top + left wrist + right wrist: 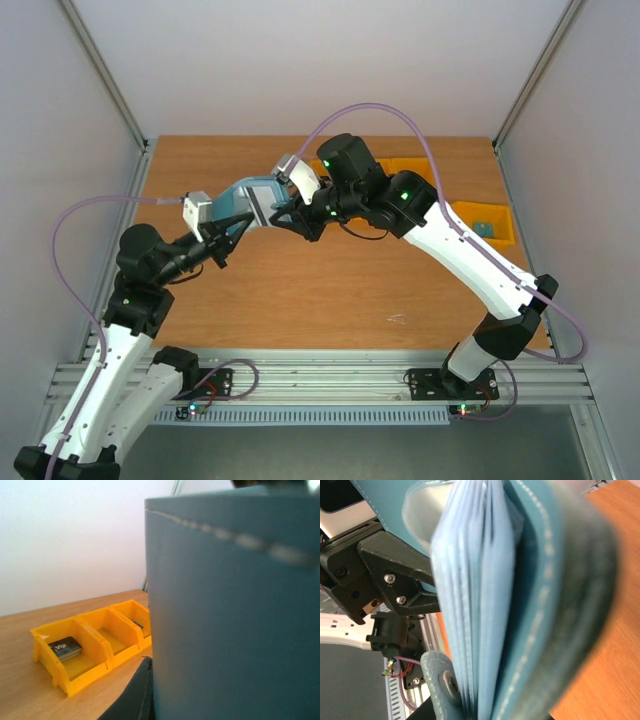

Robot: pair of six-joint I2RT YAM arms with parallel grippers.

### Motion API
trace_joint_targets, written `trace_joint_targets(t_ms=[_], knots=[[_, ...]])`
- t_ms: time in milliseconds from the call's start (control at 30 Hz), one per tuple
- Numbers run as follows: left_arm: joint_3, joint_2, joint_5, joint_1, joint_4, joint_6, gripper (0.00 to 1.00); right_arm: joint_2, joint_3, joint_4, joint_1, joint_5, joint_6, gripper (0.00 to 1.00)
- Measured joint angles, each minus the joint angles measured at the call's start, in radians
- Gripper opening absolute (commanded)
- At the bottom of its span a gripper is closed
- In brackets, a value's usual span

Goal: Take the credit cards out of the card holder

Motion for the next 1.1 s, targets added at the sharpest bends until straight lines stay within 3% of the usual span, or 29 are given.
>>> trace_joint_targets(t_ms=[200, 767, 833, 867, 1000, 1067, 1100], knots=[[0.000, 0.000, 0.069, 0.006, 0.023, -0.023, 0.00, -0.032, -0.040, 0.005, -0.047, -0.090, -0.001, 0.38], [-0.009, 0.003, 0.103, 0.011, 0.018, -0.027, 0.00, -0.064, -0.074, 0.103, -0.085, -0.172, 0.095, 0.65], [-0.013, 0.002, 0.103, 0.011, 0.015, -0.026, 0.00, -0.051, -0.068, 0.109, -0.085, -0.169, 0.107, 0.63], [-0.016, 0.002, 0.102, 0.011, 0.013, -0.024, 0.00, -0.043, -0.063, 0.112, -0.085, -0.166, 0.117, 0.56], [-0.020, -0.001, 0.097, 0.011, -0.011, -0.023, 0.00, -0.011, -0.038, 0.114, -0.085, -0.130, 0.146, 0.11], [-0.020, -0.003, 0.093, 0.011, -0.019, -0.023, 0.02, -0.009, -0.039, 0.115, -0.085, -0.108, 0.154, 0.01], [-0.020, -0.004, 0.089, 0.011, -0.023, -0.024, 0.10, -0.009, -0.039, 0.115, -0.084, -0.107, 0.156, 0.01]])
